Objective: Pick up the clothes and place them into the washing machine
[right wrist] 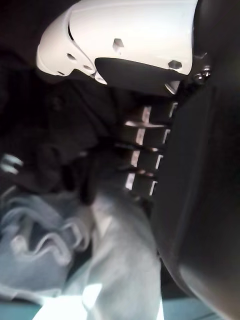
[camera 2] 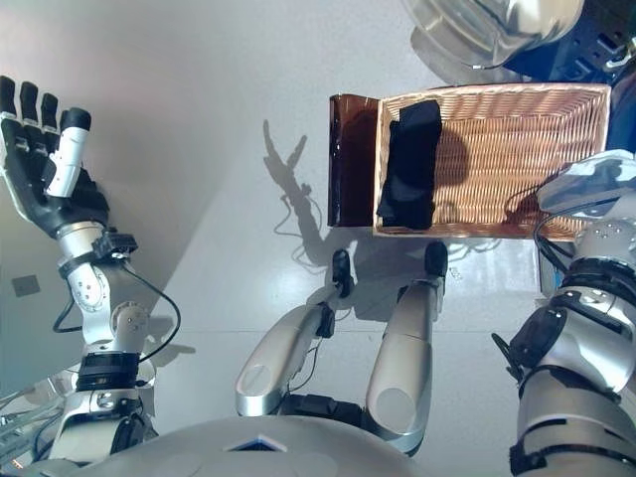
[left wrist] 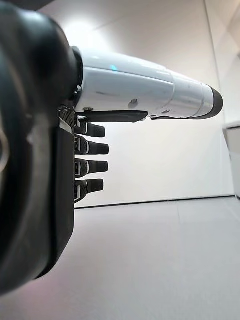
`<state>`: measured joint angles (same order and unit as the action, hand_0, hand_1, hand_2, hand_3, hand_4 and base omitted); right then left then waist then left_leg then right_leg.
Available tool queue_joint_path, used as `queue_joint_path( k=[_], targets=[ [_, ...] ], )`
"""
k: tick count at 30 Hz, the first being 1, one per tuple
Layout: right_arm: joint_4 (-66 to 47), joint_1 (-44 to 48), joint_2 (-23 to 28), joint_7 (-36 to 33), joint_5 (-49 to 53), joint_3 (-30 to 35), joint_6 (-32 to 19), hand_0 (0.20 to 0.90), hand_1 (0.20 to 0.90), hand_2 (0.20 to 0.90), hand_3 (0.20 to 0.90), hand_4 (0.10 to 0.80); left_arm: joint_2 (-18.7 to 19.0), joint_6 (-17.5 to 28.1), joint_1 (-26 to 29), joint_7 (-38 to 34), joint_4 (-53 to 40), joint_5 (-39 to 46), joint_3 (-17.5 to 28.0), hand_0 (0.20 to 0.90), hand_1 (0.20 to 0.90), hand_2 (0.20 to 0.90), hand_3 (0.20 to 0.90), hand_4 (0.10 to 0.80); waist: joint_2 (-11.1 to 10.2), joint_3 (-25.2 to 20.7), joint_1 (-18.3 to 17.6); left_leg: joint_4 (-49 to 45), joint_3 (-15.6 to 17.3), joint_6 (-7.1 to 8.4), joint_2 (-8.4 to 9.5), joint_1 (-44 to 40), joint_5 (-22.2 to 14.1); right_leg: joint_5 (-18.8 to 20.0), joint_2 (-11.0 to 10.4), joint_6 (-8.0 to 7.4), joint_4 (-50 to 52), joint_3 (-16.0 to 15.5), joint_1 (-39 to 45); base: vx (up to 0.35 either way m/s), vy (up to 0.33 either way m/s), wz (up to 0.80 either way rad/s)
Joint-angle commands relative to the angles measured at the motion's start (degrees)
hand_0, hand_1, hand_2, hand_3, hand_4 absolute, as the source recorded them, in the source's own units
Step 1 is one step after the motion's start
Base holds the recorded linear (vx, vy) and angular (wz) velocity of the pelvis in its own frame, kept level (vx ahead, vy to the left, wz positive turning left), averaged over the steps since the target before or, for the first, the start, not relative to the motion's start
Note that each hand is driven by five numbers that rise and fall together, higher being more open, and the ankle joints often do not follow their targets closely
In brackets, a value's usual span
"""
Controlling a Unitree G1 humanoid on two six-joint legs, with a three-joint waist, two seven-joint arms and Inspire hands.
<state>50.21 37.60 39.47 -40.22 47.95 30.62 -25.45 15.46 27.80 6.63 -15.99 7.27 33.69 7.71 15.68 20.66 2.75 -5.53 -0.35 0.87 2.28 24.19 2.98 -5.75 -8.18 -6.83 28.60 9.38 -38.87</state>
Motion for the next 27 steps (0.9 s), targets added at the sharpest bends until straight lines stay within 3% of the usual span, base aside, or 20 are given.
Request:
queue_joint_path(
  k=[1, 6, 9, 11, 12, 22, 27],
  targets=[
    [-8.8, -8.1, 5.1, 1.4, -4.6, -1.7, -10.9, 0.900, 0.900, 0.900, 0.900, 0.800, 1.4, 5.0, 0.2, -0.5, 1.5, 0.8, 2.6, 0.900, 0.900, 0.900, 0.900, 0.800, -2.7, -10.5, -1.9, -0.6, -2.6, 4.98, -2.43, -0.4, -1.0, 1.0, 3.9, 3.78, -12.9, -3.6, 9.3, 0.061, -0.004, 0.07],
    [-5.8, -10.0, -1.2, 4.3, 0.0, -1.9, -11.0, 0.900, 0.900, 0.900, 0.900, 0.800, 1.2, 4.4, 0.4, 0.3, 2.1, 0.8, 2.4, 0.900, 0.900, 0.900, 0.900, 0.800, -4.3, -11.4, -1.8, 1.0, -3.5, 4.79, -2.34, -3.6, -0.9, 1.7, 3.2, 3.51, -15.9, -4.3, 13.5, 0.075, 0.011, 0.10],
    [-1.6, -12.3, -8.9, 7.3, 4.4, -3.3, -9.7, 0.900, 0.900, 0.900, 0.900, 0.800, 0.3, 3.9, 0.3, 0.7, 2.5, 0.5, 2.1, 0.900, 0.900, 0.900, 0.900, 0.800, -5.6, -12.2, -1.4, 2.4, -4.2, 4.58, -2.27, -6.5, -0.7, 2.1, 2.6, 3.31, -17.9, -4.9, 16.9, 0.110, 0.006, 0.03],
    [0.5, -13.3, -10.1, 8.6, 5.1, -4.0, -9.0, 0.900, 0.900, 0.900, 0.900, 0.800, 0.7, 3.6, 0.1, 0.7, 3.5, 0.4, 2.3, 0.900, 0.900, 0.900, 0.900, 0.800, -6.2, -12.2, -1.4, 2.8, -4.4, 4.52, -2.26, -7.8, -0.7, 2.2, 2.4, 3.25, -18.6, -5.2, 18.4, 0.087, 0.000, 0.03],
    [1.1, -15.3, -14.4, 10.6, 7.6, -4.8, -8.2, 0.900, 0.900, 0.900, 0.900, 0.800, 0.4, 3.1, 0.0, 1.1, 3.0, -0.3, 2.2, 0.900, 0.900, 0.900, 0.900, 0.800, -6.9, -12.7, -1.3, 3.3, -4.9, 4.35, -2.10, -9.4, -0.9, 2.3, 2.4, 3.18, -19.4, -5.4, 20.2, 0.111, -0.003, 0.03],
    [14.1, -20.8, -26.6, 17.7, 13.5, -11.1, -1.8, 0.900, 0.900, 0.900, 0.900, 0.800, -0.2, 1.3, -2.8, 2.3, 3.1, -1.9, 2.3, 0.900, 0.900, 0.900, 0.900, 0.800, -10.2, -16.0, -0.3, 7.2, -6.1, 3.93, -2.93, -17.2, -1.0, 4.2, 1.0, 1.95, -26.1, -7.7, 29.8, 0.117, 0.003, 0.05],
    [16.3, -22.8, -29.6, 20.8, 14.8, -13.3, 0.8, 0.900, 0.900, 0.900, 0.900, 0.800, -0.7, 0.6, -3.9, 3.1, 3.1, -2.0, 2.5, 0.900, 0.900, 0.900, 0.900, 0.800, -11.9, -17.2, 0.0, 8.7, -6.4, 3.79, -3.26, -19.6, -1.0, 5.0, 0.8, 1.56, -28.0, -8.3, 32.7, 0.089, 0.009, 0.04]
  ],
)
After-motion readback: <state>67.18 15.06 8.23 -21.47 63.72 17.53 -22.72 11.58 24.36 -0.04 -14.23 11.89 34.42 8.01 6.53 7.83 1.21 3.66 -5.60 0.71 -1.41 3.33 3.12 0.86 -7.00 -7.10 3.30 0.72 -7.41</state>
